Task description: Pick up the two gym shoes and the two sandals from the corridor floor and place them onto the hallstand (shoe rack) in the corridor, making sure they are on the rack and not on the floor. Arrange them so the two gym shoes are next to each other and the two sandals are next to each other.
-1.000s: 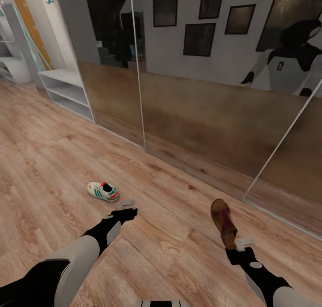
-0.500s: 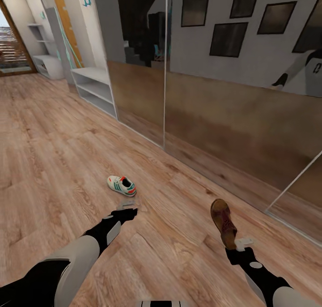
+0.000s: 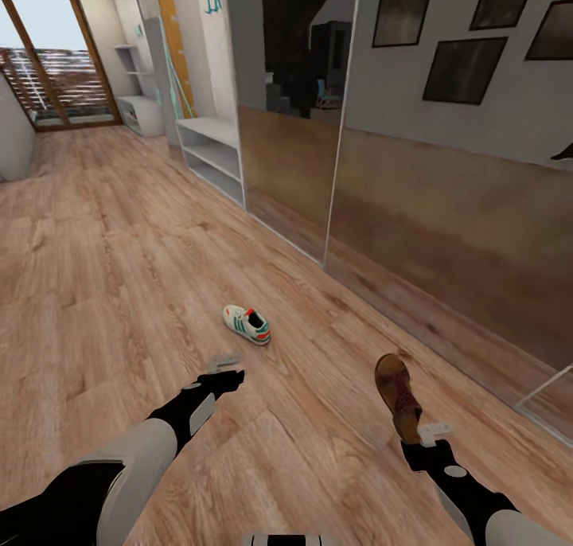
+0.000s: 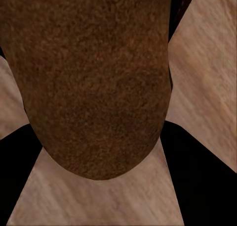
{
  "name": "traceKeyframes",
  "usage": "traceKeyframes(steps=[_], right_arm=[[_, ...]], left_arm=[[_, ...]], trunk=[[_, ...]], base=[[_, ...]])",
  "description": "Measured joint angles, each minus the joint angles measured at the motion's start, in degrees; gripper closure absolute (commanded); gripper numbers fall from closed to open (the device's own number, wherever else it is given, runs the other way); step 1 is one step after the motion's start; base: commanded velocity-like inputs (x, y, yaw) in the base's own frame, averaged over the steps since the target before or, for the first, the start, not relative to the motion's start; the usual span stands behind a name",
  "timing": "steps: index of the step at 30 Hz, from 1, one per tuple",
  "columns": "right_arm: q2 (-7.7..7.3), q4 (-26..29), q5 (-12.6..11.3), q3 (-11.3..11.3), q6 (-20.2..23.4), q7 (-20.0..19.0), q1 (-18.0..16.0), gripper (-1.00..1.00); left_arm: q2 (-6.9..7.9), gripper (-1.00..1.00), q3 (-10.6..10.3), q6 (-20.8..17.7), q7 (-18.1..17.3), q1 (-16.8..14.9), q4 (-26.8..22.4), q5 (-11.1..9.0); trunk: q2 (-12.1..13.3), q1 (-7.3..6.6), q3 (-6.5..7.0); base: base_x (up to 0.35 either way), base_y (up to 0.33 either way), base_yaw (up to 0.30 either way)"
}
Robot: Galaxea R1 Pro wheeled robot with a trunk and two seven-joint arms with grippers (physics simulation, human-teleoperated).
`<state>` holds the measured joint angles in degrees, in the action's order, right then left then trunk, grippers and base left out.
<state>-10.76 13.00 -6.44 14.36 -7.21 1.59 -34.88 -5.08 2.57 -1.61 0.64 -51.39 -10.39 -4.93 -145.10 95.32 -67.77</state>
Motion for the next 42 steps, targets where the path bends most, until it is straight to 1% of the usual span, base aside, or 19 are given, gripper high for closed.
traceKeyframes(steps=[9,12,42], right_arm=[[0.00,0.00,0.00,0.02,0.00,0.00,0.00,1.00],[0.00,0.00,0.00,0.03,0.00,0.00,0.00,1.00],[-0.01,0.01,0.00,0.03,-0.01,0.00,0.04,1.00]], left_arm=[[-0.05,-1.00,0.02,0.03,-0.06,0.00,0.05,0.07],[-0.06,-1.00,0.02,0.03,-0.12,0.01,0.16,0.07],[-0.06,-1.00,0.02,0.02,-0.16,0.01,0.42,0.06]], trunk=[[0.00,0.00,0.00],[0.00,-0.01,0.00],[0.00,-0.02,0.00]], base=[[0.006,-0.011,0.300],[0.081,-0.170,0.300],[0.144,-0.339,0.300]])
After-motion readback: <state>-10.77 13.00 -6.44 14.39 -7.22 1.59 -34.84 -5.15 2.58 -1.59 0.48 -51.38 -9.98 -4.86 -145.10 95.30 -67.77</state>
